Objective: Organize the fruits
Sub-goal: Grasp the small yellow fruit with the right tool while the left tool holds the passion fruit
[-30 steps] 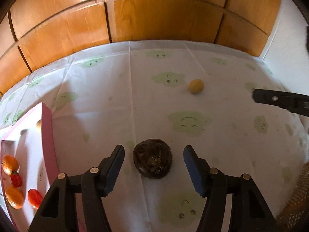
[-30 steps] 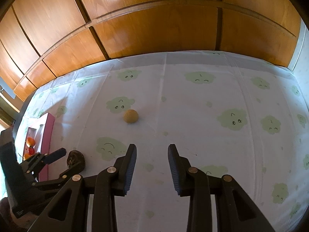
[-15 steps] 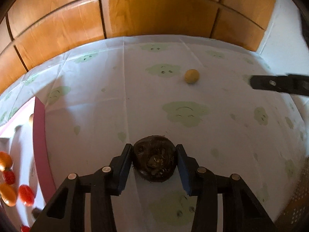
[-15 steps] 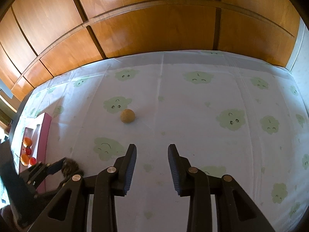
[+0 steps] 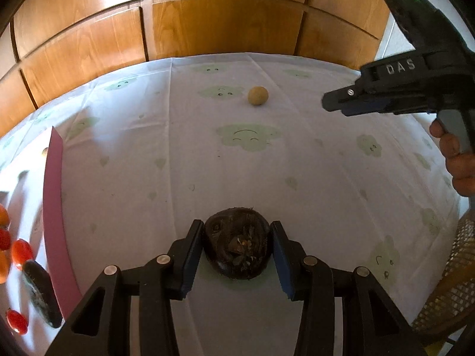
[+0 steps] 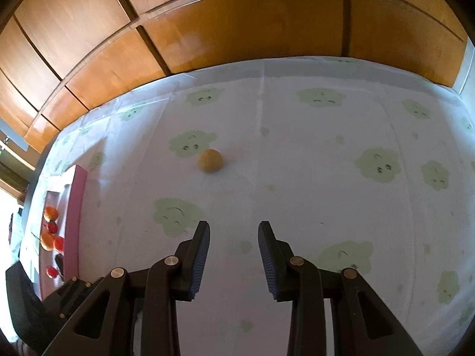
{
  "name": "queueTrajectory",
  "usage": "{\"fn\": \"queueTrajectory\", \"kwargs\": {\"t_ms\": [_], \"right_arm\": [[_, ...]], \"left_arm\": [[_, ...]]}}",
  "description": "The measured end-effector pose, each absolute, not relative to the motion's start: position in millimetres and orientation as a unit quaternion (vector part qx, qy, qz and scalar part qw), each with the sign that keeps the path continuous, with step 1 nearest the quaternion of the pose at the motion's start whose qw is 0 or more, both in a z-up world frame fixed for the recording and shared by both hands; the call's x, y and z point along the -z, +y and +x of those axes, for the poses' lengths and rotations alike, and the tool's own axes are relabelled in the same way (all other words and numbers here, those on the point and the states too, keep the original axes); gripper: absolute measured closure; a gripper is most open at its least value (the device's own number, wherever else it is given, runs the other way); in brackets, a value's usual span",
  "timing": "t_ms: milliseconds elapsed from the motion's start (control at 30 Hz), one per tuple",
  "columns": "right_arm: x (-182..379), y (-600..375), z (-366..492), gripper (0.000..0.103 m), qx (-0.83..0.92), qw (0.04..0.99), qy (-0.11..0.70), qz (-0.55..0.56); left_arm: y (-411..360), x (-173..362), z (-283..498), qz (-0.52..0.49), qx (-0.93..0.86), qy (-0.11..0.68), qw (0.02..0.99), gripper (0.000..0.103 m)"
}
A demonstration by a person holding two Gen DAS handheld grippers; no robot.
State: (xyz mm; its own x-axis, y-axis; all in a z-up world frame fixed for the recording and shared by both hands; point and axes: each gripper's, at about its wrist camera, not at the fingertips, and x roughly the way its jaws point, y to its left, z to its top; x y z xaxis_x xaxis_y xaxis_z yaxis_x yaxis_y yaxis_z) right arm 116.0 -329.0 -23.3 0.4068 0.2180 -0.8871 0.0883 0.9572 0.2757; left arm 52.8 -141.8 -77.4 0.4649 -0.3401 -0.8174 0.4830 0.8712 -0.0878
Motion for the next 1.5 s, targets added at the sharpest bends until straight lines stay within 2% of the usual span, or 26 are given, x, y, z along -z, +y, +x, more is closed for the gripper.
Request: {"fn": "queueTrajectory", "kwargs": {"t_ms": [667, 733, 767, 800, 1167, 1500], "right_arm": [[69, -295, 213, 0.066, -0.012, 0.809, 0.574, 0.129], [70, -291, 214, 0.068, -0.011, 0.810, 0.575, 0.116], [70, -289, 214, 0.075, -0.013, 0.809, 0.578, 0.108], [69, -287, 215, 0.075, -0.018, 0.806, 0.582, 0.105], [39, -274, 149, 0.075, -0.108, 0.797, 0.592, 0.046], [62, -282, 120, 0.075, -0.119, 0.780, 0.611, 0.059]], "left_arm": [[-137, 79, 50, 0.065, 0.250, 0.449, 0.855, 0.057], [-137, 79, 49, 0.065, 0.249, 0.448, 0.856, 0.057], [-138, 79, 49, 0.067, 0.249, 0.447, 0.857, 0.057], [-138, 79, 49, 0.068, 0.249, 0.446, 0.857, 0.057], [-137, 78, 46, 0.071, 0.249, 0.443, 0.858, 0.057], [-140, 77, 45, 0.090, 0.250, 0.445, 0.855, 0.058]]}}
